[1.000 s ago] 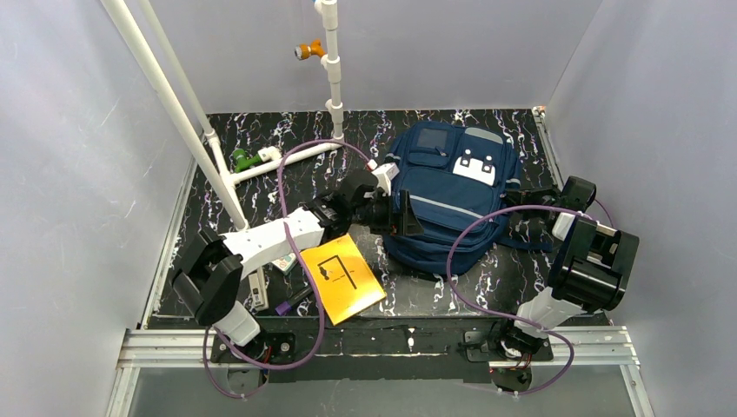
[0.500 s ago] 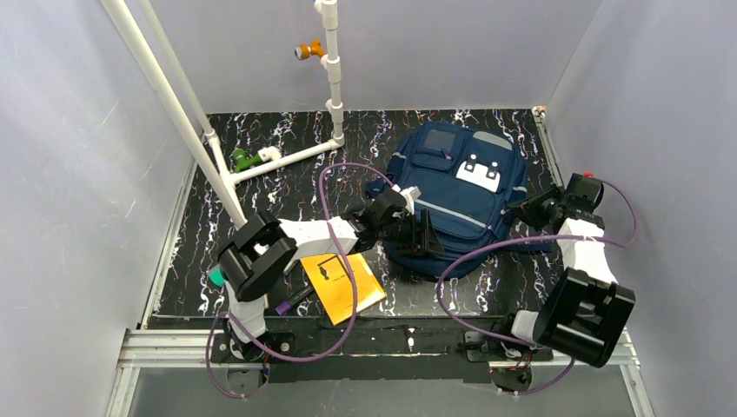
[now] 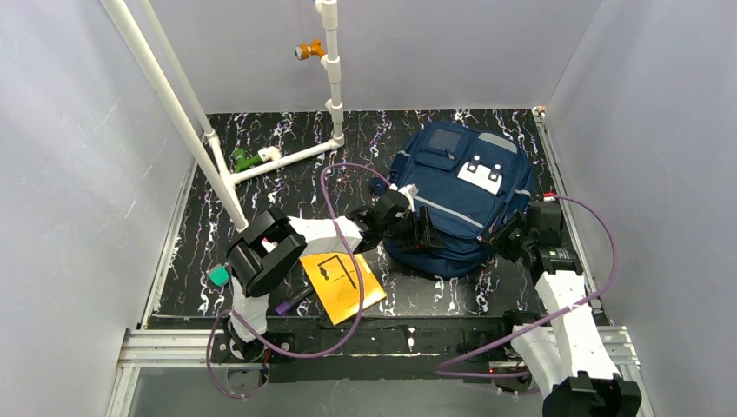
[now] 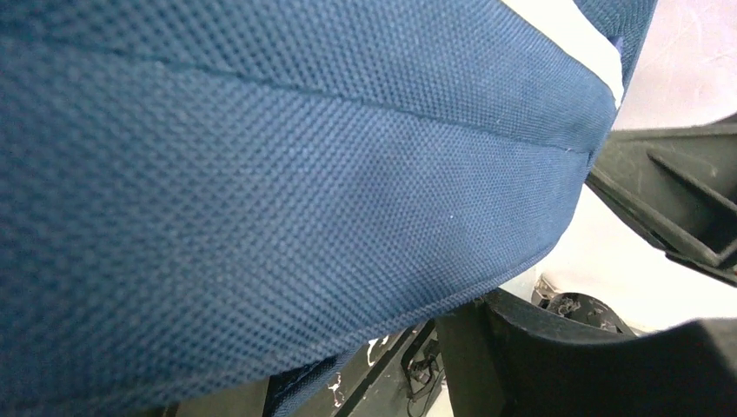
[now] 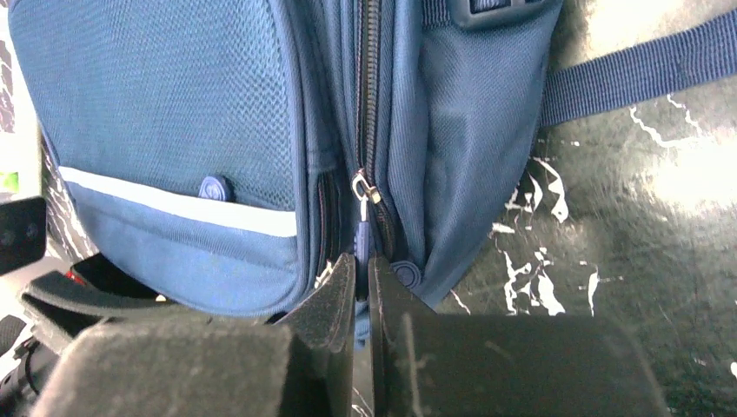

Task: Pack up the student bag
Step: Unzip the student bag at the center of the board.

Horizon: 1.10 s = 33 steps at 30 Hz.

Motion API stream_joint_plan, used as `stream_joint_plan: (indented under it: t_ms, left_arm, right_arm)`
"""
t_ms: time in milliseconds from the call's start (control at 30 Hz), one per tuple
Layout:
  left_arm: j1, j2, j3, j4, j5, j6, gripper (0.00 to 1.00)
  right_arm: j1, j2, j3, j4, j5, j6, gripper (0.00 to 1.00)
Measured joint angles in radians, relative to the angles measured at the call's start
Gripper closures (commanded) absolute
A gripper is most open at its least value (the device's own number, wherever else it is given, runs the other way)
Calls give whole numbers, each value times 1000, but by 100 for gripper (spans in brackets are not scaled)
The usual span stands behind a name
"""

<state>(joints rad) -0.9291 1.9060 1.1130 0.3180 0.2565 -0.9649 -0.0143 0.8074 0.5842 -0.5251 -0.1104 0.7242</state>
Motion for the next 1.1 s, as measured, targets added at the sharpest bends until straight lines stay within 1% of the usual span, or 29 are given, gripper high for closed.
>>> stream_joint_plan:
  t_ms: [67, 167, 233, 333, 467, 567, 667, 767, 800, 833, 933, 1033, 1100]
  left_arm:
    - [-1, 0, 0, 2, -6, 5, 42]
    - [-2, 0, 0, 3, -14, 14, 43]
    - [-1, 0, 0, 3, -21, 19, 43]
    - [0, 2, 1, 3, -29, 22, 43]
    - [3, 20, 26, 1, -32, 24, 43]
    - [6, 40, 53, 2, -37, 30, 43]
    - [13, 55, 75, 4, -40, 30, 42]
    - [18, 56, 79, 16, -51, 30, 38]
    - [19, 56, 79, 17, -55, 31, 36]
    - [20, 55, 77, 19, -60, 36, 34]
    - [25, 36, 53, 51, -63, 47, 31]
    - [21, -23, -6, 82, -57, 61, 29]
    - [21, -82, -52, 69, -44, 76, 29]
  right_arm:
    - [11, -36, 6, -43, 9, 6, 99]
    - [13, -74, -3, -64, -9, 42, 99]
    - [14, -133, -43, -56, -30, 92, 99]
    - [17, -271, -143, -56, -95, 185, 99]
    - [17, -344, -163, -104, -137, 219, 99]
    - [18, -308, -163, -122, -181, 193, 99]
    - [37, -213, -153, -126, -229, 135, 99]
    - [124, -64, -111, -131, -260, 45, 97]
    - [158, -13, -86, -132, -260, 12, 83]
    - [183, 33, -64, -134, -259, -19, 71]
    - [228, 105, -2, -159, -283, -87, 52]
    - [255, 116, 59, -167, -319, -140, 44]
    - [256, 116, 108, -168, -321, -169, 43]
